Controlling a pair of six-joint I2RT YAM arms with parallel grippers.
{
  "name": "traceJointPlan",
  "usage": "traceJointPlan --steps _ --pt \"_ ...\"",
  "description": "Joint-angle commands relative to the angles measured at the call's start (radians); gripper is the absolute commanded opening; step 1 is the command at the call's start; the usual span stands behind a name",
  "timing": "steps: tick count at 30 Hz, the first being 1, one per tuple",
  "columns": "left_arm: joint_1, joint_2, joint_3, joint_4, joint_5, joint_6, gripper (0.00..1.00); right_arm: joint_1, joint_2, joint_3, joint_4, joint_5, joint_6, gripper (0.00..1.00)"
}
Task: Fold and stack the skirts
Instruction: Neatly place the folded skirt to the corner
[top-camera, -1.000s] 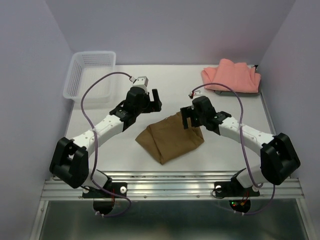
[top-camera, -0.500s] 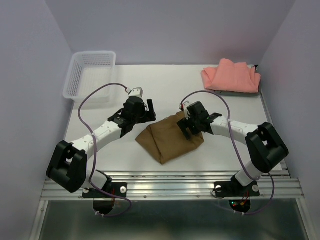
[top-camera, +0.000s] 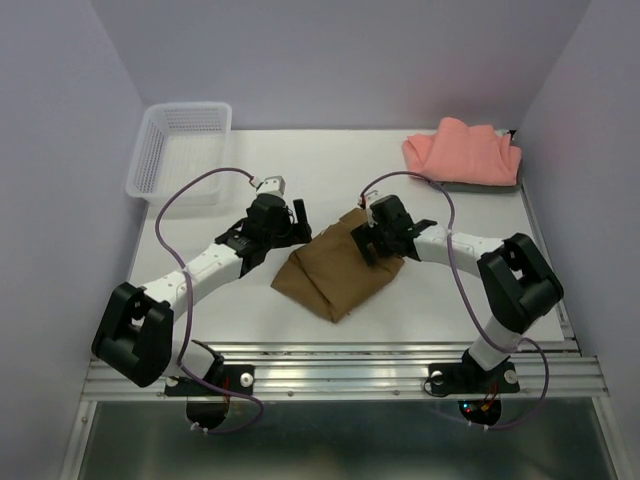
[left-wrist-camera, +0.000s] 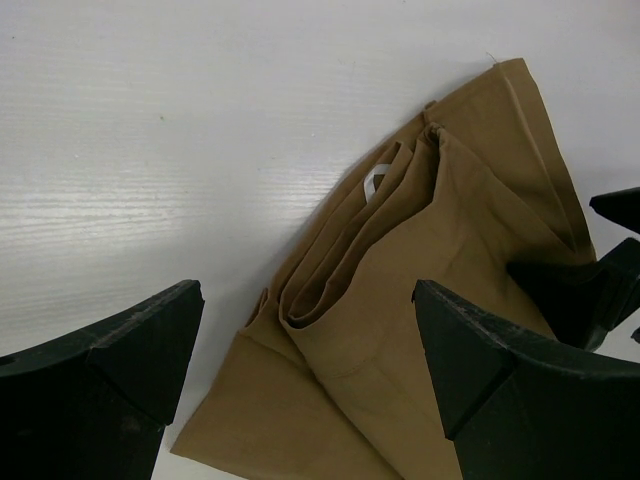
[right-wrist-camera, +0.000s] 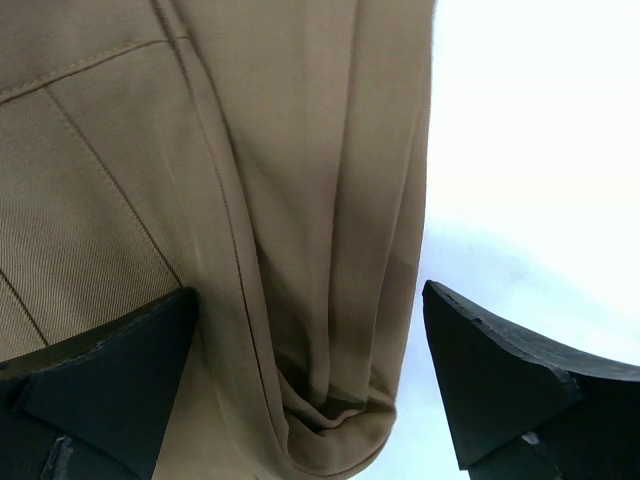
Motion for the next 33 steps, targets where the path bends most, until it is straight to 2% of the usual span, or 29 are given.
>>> traceJointPlan --steps 1,4,12,16,17,19,20,22,23,25,27,28,32,33 --pt "0.006 -0.036 -0.014 0.036 -0.003 0.0 0.99 -0.078 0.082 -0.023 0.002 -0.044 0.024 1.0" --pt "0.005 -0.03 -0.014 0.041 0.009 0.002 0.99 -0.117 0.111 -0.029 0.028 -0.116 0.029 1.0" --pt "0.006 0.003 0.0 0.056 0.037 0.003 0.99 -0.117 0.194 -0.002 0.025 -0.256 0.0 0.98" --pt "0.006 0.007 0.001 0.059 0.048 0.006 0.99 -0.117 0.191 0.0 0.023 -0.299 -0.009 0.77" --pt "0.006 0.005 0.001 0.059 0.049 0.008 0.99 -0.117 0.189 0.001 0.02 -0.314 -0.012 0.65" --pt "0.008 0.002 0.0 0.059 0.049 0.008 0.99 -0.117 0.189 0.011 0.002 -0.331 -0.017 0.54" --pt "0.01 -0.001 0.0 0.059 0.048 0.008 0.99 -0.117 0.186 0.015 -0.004 -0.343 -0.018 0.43" --pt "0.01 -0.01 -0.005 0.059 0.046 0.008 0.99 -0.117 0.18 0.029 -0.024 -0.347 -0.02 0.32" --pt "0.011 -0.015 -0.007 0.059 0.048 0.008 0.99 -0.117 0.17 0.034 -0.03 -0.348 -0.022 0.21" --pt "0.013 -0.029 -0.01 0.058 0.044 0.008 0.99 -0.117 0.159 0.044 -0.033 -0.353 -0.022 0.07" --pt "0.014 -0.039 -0.014 0.056 0.041 0.008 0.99 -0.117 0.137 0.055 -0.032 -0.338 -0.011 0.01" --pt "0.016 -0.05 -0.016 0.052 0.032 0.006 0.99 -0.117 0.13 0.069 -0.03 -0.315 0.001 0.01" --pt "0.017 -0.084 -0.023 0.036 0.003 -0.003 0.99 -0.117 0.052 0.074 0.028 -0.092 0.041 0.01" --pt "0.019 -0.092 -0.03 0.035 -0.005 -0.004 0.99 -0.117 0.009 0.064 0.09 0.01 0.046 0.01"
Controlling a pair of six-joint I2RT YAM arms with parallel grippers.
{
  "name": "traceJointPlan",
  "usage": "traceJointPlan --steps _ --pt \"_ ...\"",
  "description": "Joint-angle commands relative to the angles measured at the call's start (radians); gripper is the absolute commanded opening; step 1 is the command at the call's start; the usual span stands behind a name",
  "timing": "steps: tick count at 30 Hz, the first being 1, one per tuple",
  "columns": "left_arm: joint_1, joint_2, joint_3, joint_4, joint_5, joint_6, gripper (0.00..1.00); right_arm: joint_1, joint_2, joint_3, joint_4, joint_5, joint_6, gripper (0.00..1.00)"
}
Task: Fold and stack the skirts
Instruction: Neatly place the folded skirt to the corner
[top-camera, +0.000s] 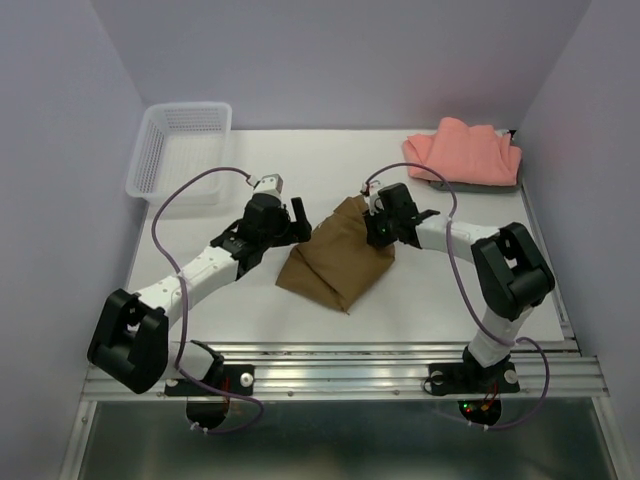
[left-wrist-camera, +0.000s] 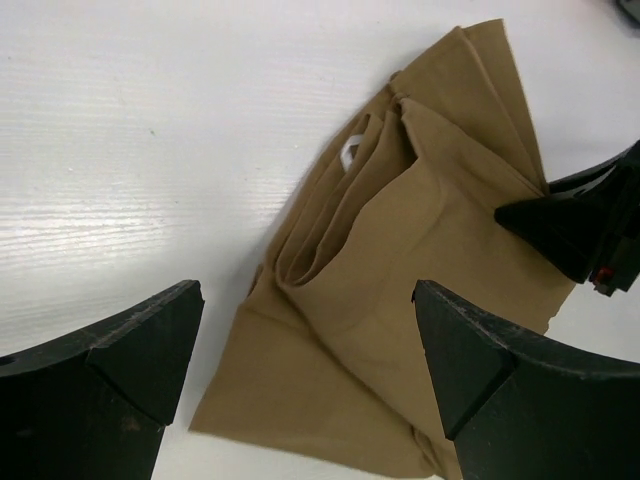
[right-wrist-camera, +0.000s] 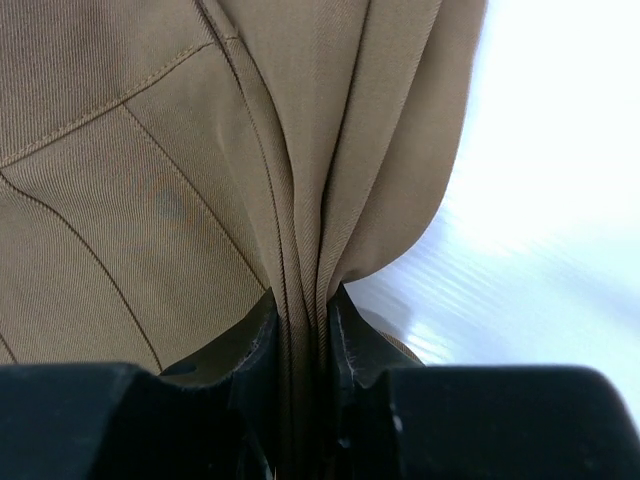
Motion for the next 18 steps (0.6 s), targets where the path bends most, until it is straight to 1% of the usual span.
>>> traceJointPlan --steps 1,3,5,10,14,18 --pt "0.006 -0.079 -0.02 0.004 -0.055 -0.006 0.99 -0.008 -0.112 -0.02 0.044 0.342 0.012 0.01" --pt "0.009 -0.091 -0.022 -0.002 -0.067 -0.01 0.99 -0.008 -0.149 -0.033 0.116 0.442 0.005 0.01" --pt "0.011 -0.108 -0.022 -0.01 -0.082 -0.012 0.99 -0.008 -0.182 -0.013 0.157 0.491 -0.017 0.01" --pt "0.015 -0.122 -0.017 -0.016 -0.099 -0.01 0.99 -0.008 -0.196 0.036 0.196 0.602 -0.069 0.01" --pt "0.018 -0.106 -0.005 -0.028 -0.108 -0.004 0.99 -0.018 -0.17 0.087 0.245 0.717 -0.132 0.01" --pt "0.023 -0.079 0.026 -0.034 -0.108 0.005 0.99 -0.042 -0.108 0.185 0.246 0.774 -0.146 0.01"
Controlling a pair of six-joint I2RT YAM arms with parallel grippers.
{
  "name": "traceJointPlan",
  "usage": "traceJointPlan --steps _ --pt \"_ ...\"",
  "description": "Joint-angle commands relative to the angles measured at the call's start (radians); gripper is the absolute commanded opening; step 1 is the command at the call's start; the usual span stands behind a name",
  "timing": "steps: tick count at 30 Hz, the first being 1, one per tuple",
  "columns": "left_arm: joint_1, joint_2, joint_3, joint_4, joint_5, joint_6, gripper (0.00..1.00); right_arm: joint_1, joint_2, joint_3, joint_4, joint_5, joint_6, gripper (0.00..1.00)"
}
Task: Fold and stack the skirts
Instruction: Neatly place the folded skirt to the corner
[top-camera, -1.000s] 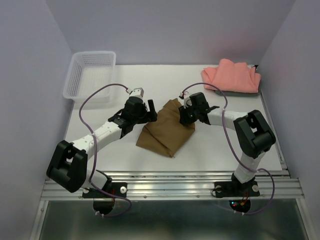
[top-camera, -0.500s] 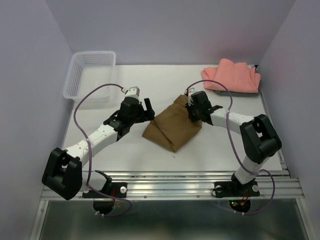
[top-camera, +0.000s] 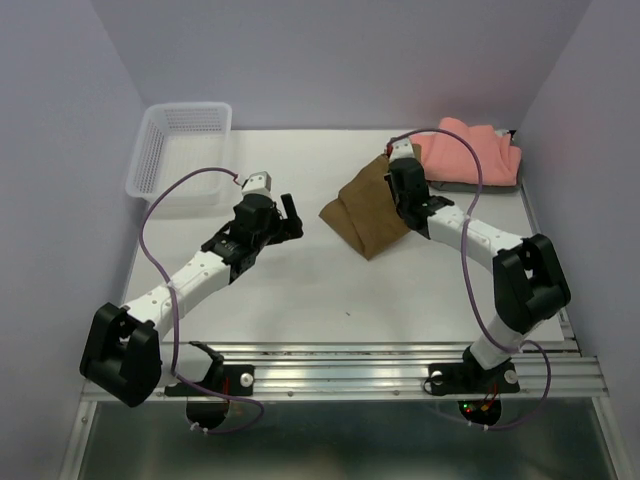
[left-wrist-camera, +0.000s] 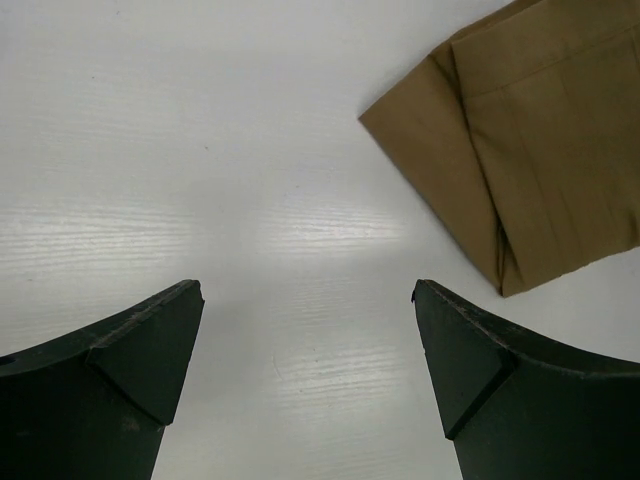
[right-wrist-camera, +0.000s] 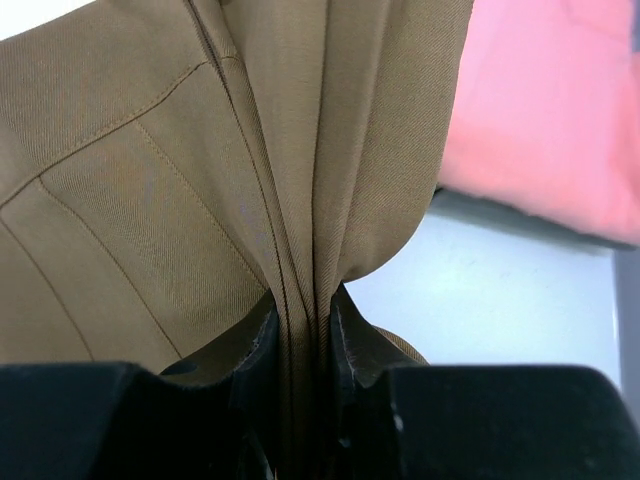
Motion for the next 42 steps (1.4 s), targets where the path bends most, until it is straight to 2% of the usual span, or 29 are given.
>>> traceJointPlan --steps 1,13,25,29,35,40,42 --pt "0.007 0.019 0.047 -0.004 -0.025 0.012 0.99 -0.048 0.033 0.149 0.135 0.13 -0.042 0.01" --pt "0.022 0.042 0.067 -0.005 -0.033 0.019 0.99 -0.143 0.148 0.379 0.155 0.079 -0.146 0.01" --pt "0.039 0.088 0.114 -0.005 -0.024 0.03 0.99 -0.161 0.257 0.591 0.204 -0.004 -0.23 0.01" --pt "0.045 0.103 0.122 -0.028 -0.021 0.033 0.99 -0.171 0.312 0.712 0.204 -0.018 -0.241 0.01" --pt "0.055 0.125 0.143 -0.03 -0.008 0.029 0.99 -0.171 0.357 0.899 0.172 -0.12 -0.201 0.01" --pt "0.062 0.136 0.166 -0.039 -0.007 0.033 0.99 -0.18 0.444 1.06 0.186 -0.156 -0.24 0.01" --pt "0.065 0.139 0.171 -0.043 -0.01 0.033 0.99 -0.18 0.458 1.076 0.186 -0.148 -0.255 0.01"
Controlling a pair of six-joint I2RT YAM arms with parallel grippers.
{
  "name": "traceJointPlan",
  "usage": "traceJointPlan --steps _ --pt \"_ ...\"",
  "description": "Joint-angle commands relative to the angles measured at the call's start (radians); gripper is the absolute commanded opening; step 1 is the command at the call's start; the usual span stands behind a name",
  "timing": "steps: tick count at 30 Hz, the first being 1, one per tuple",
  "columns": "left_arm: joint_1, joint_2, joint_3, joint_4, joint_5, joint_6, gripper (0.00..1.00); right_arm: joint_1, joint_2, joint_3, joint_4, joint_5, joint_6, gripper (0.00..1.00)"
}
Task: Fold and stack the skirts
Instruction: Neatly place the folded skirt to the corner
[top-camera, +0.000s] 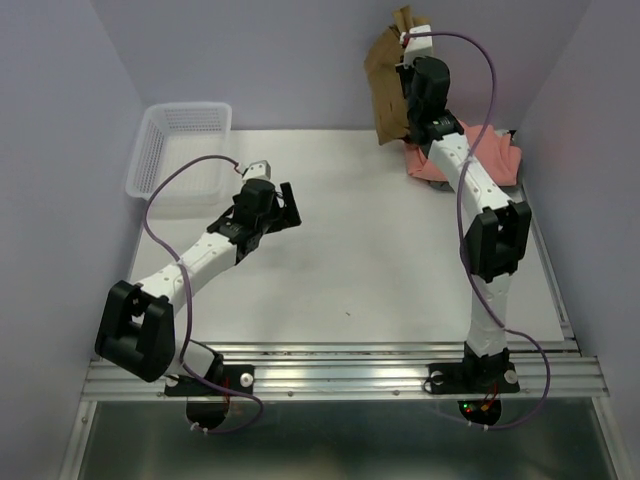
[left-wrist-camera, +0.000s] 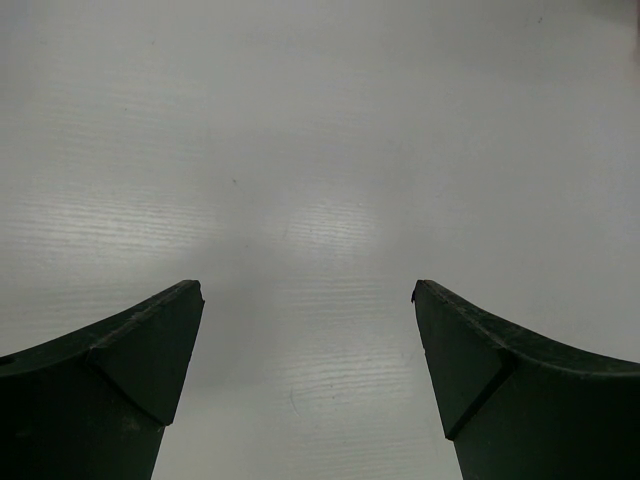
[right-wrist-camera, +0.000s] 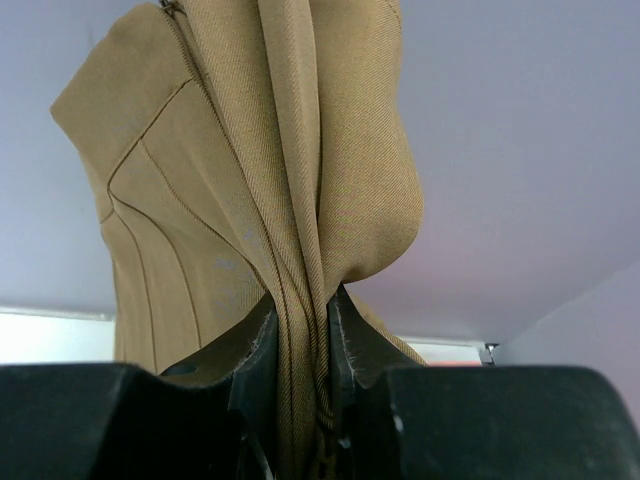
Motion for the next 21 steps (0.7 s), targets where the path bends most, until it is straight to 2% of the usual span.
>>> traceJointPlan --steps 1,6,12,17,21 --pt "0.012 0.002 0.054 -0.001 -0.008 0.015 0.99 -0.021 0.016 0.081 0.136 -0.022 -0.028 0.01" --pt "0.021 0.02 0.063 -0.001 0.009 0.016 0.99 -0.076 -0.044 -0.054 0.136 -0.086 0.031 0.01" --pt "0.023 0.063 0.083 -0.001 0.034 0.012 0.99 -0.136 -0.118 -0.221 0.135 -0.181 -0.005 0.01" --pt "0.026 0.103 0.103 -0.001 0.052 0.006 0.99 -0.199 -0.169 -0.309 0.119 -0.186 0.005 0.01" --pt "0.026 0.134 0.124 -0.001 0.074 0.001 0.99 -0.256 -0.173 -0.309 0.07 -0.172 0.074 0.01"
